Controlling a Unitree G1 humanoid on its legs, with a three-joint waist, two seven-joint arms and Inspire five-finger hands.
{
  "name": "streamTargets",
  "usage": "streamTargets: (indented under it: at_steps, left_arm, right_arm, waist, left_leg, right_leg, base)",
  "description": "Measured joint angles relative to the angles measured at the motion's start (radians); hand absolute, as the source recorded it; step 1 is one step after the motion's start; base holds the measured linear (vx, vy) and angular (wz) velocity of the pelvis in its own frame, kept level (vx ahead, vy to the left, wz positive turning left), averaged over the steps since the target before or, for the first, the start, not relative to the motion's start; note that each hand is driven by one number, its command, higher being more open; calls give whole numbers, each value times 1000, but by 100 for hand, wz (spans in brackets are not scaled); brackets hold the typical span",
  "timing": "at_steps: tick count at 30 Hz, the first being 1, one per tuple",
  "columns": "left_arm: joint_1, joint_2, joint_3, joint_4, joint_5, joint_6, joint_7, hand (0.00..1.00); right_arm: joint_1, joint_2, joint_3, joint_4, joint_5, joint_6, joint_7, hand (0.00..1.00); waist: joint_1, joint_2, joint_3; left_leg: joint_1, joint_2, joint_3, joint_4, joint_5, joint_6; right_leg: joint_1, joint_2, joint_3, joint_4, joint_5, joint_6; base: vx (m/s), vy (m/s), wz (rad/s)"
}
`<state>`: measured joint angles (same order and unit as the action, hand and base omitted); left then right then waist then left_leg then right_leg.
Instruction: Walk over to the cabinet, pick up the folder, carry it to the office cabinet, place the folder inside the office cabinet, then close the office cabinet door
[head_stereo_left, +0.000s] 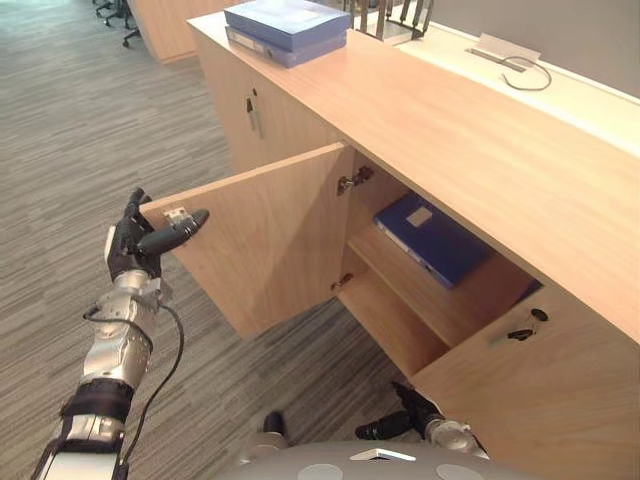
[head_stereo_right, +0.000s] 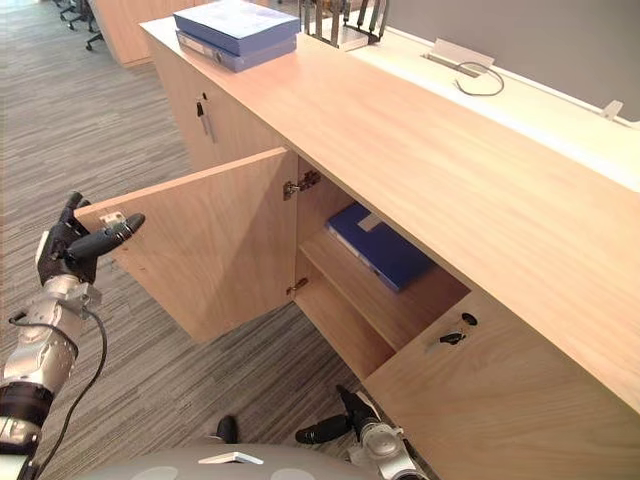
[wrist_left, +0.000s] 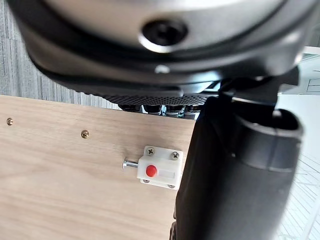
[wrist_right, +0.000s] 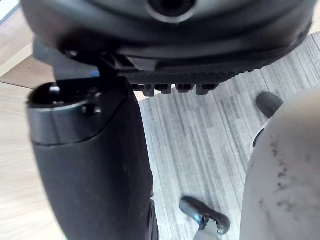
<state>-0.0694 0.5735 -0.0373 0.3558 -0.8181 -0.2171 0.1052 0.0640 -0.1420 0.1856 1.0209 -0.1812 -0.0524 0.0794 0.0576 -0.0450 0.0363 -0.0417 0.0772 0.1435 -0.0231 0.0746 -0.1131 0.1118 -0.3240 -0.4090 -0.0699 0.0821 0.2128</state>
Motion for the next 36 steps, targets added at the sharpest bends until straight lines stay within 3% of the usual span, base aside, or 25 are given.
streamTargets:
  at_steps: [2, 5, 6, 7, 9, 10, 11, 12, 13, 14, 15, 16, 17, 18, 19, 20, 22, 25, 28, 30, 34, 36]
  left_arm:
    - [51, 6, -87, -79, -58, -9, -1, 100]
    - [99, 36, -186, -172, -125, -7, -4, 100]
    - [113, 36, -230, -219, -146, 3, -11, 100]
    - [117, 28, -275, -273, -175, 26, -12, 100]
    - [121, 29, -363, -327, -208, 51, -28, 100]
    - [120, 31, -401, -360, -224, 70, -43, 100]
    - [120, 25, -426, -381, -241, 76, -50, 100]
    - [117, 16, -484, -402, -262, 94, -77, 100]
    - [95, -1, -560, -404, -298, 135, -117, 100]
    - [72, -9, -608, -404, -314, 154, -137, 100]
    - [7, -17, -703, -405, -323, 182, -156, 100]
    - [-81, -18, -773, -427, -353, 206, -197, 100]
    - [-128, -79, -819, -424, -362, 210, -227, 100]
    - [-156, -109, -854, -427, -365, 222, -245, 100]
    - [-213, -176, -927, -445, -372, 225, -299, 100]
    - [-279, -257, -979, -466, -373, 227, -345, 100]
    - [-405, -377, -1026, -504, -373, 224, -400, 100]
    - [-490, -469, -1040, -538, -373, 214, -437, 100]
    - [-493, -480, -1058, -521, -370, 210, -414, 100]
    - [-483, -478, -1066, -505, -370, 211, -398, 100]
    - [-460, -442, -1066, -476, -358, 210, -385, 100]
    - [-427, -435, -1062, -476, -357, 209, -385, 100]
  right_arm:
    - [-1, -2, -19, 39, -1, -6, -1, 100]
    - [-20, -10, -21, 88, -10, -8, -5, 100]
    - [-28, -11, -21, 113, -17, -13, -10, 100]
    - [-32, -14, -31, 150, -52, -21, -20, 100]
    - [-37, -27, -50, 208, -91, -12, -26, 100]
    - [-34, -11, -69, 236, -89, -8, -31, 100]
    - [-35, -9, -74, 240, -90, -10, -34, 100]
    - [-53, -39, -82, 239, -118, -17, -25, 100]
    - [-76, -47, -86, 242, -139, -3, -23, 100]
    - [-78, -49, -86, 256, -155, -6, -20, 100]
    - [-84, -18, -84, 263, -171, -7, -24, 100]
    - [-101, 15, -70, 263, -193, -7, -38, 100]
    - [-117, -6, -47, 263, -218, -6, -21, 100]
    - [-118, -5, -34, 264, -217, -3, -24, 100]
    - [-121, 0, -14, 262, -216, -3, -34, 100]
    - [-122, -2, -8, 263, -216, -2, -38, 100]
    - [-120, 4, -9, 265, -212, -3, -44, 100]
    - [-125, -7, -13, 262, -193, -2, -45, 100]
    - [-133, -26, 34, 262, -116, 7, -64, 100]
    - [-140, -33, 85, 246, -35, 19, -70, 100]
    - [-136, 9, 165, 102, 221, 16, -66, 100]
    - [-136, 35, 178, 61, 294, 4, -64, 100]
  waist:
    - [22, 0, 0]
    - [29, 0, -1]
    - [29, -4, -3]
    - [28, -26, -1]
    - [29, -4, -16]
    - [14, -45, -18]
    - [3, -42, -19]
    - [-1, 8, -29]
    - [-24, 39, -41]
    - [-38, 50, -49]
    - [-64, 18, -68]
    - [-69, -43, -69]
    - [-71, -12, -74]
    - [-73, -20, -80]
    - [-85, -6, -91]
    - [-106, 0, -95]
    - [-129, -3, -96]
    - [-155, 8, -91]
    - [-144, 39, -92]
    - [-136, 45, -93]
    - [-150, 34, -84]
    - [-149, 29, -81]
  left_leg:
    - [0, -8, -12, -1, -1, -4]
    - [3, -22, -15, -23, 6, -4]
    - [4, -39, -16, -50, 6, -5]
    - [-37, -59, -13, 10, 3, 3]
    - [-66, -82, 17, 53, -9, 15]
    - [-82, -124, 31, 70, -20, 7]
    - [-145, -122, 18, 228, -52, 50]
    - [-167, -99, 11, 301, -153, 92]
    - [-141, -75, 44, 251, -138, 80]
    - [-124, -64, 56, 211, -121, 61]
    - [-89, -83, 63, 143, -130, -33]
    - [-145, -104, 28, 343, -152, 84]
    - [-122, -79, -10, 353, -207, 107]
    - [-105, -74, 21, 336, -219, 77]
    - [-85, -71, 70, 291, -205, 86]
    - [-67, -65, 95, 266, -201, 89]
    - [-51, -65, 129, 243, -195, 84]
    - [-46, -62, 131, 219, -176, 81]
    - [5, -60, 134, 131, -116, 66]
    - [20, -56, 135, 58, -75, 57]
    - [55, -40, 140, -65, 10, 55]
    - [60, -33, 148, -63, 10, 58]
  right_leg:
    - [-1, -10, -1, 26, -16, 23]
    - [-7, -30, -8, 62, -43, 53]
    - [-13, -48, -5, 78, -53, 54]
    - [-16, -89, -3, 70, -55, 50]
    - [0, -99, 7, 41, -57, 49]
    - [-3, -148, 15, 17, -65, 48]
    - [-11, -161, 16, 15, -64, 49]
    - [-2, -139, 23, 7, -91, 42]
    - [-32, -106, 40, 96, -85, 50]
    - [-47, -78, 39, 152, -87, 50]
    - [-76, -66, 31, 221, -82, 28]
    - [-105, -78, 26, 210, -71, -27]
    - [-97, -48, 40, 170, -54, -6]
    - [-87, -46, 60, 126, -51, -19]
    - [-74, -46, 62, 84, -60, -42]
    - [-73, -37, 61, 87, -58, -38]
    - [-46, -12, 61, 83, -51, -31]
    - [-45, 0, 60, 53, -25, -26]
    - [-58, 12, 77, 73, -28, -29]
    - [-74, 27, 81, 63, -29, -30]
    - [-94, 69, 86, 33, -13, -50]
    - [-91, 76, 89, 27, -9, -54]
  base:
    - [-103, 28, 18]
    - [-138, 51, 37]
    - [-138, 100, 65]
    - [-133, 147, 65]
    - [-147, 192, 50]
    - [-130, 217, 44]
    - [-133, 235, 9]
    - [-97, 139, -22]
    - [-93, 121, -29]
    - [-90, 160, -6]
    - [-36, 112, -13]
    - [-46, 80, -55]
    - [-42, 65, -84]
    - [-72, 99, -114]
    - [-60, 150, -109]
    - [-37, 109, -101]
    - [-29, 51, -83]
    - [-43, -27, -33]
    - [-46, -79, -1]
    - [-15, -91, -3]
    - [28, -70, -13]
    - [50, -49, -13]
